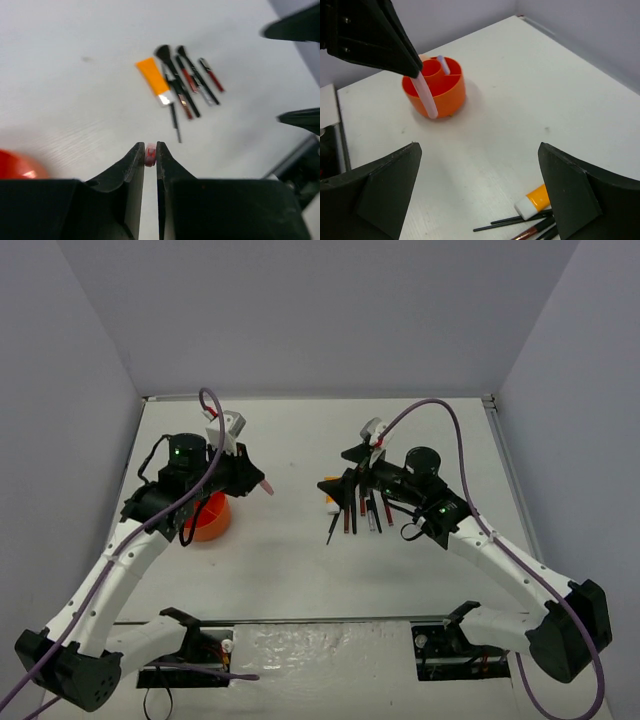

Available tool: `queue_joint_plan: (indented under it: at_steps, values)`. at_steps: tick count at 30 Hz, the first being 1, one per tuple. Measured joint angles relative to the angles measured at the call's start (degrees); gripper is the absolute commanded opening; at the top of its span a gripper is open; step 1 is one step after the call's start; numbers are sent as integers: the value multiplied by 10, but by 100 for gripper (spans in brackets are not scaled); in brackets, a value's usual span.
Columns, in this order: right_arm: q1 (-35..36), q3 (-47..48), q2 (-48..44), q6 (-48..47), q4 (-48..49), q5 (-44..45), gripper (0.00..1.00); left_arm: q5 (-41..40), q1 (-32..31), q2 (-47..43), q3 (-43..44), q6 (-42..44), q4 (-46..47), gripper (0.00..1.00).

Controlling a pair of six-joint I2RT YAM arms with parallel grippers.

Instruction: Organize the makeup

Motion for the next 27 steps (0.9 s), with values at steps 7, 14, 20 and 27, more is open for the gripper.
queue_joint_plan:
  at_steps: [7, 14, 20, 27]
  values:
    - [-1, -47, -81, 0, -57, 227, 100, -230, 72, 60, 106, 10, -74, 0]
    - [-2, -88, -90, 19, -78, 349, 100, -294, 157, 126, 128, 13, -79, 0]
    - [-2, -93, -90, 36, -80, 394, 100, -260, 208, 168, 99, 5, -44, 0]
    - [-2, -97, -90, 42, -79, 408, 100, -209, 257, 194, 59, -8, -8, 0]
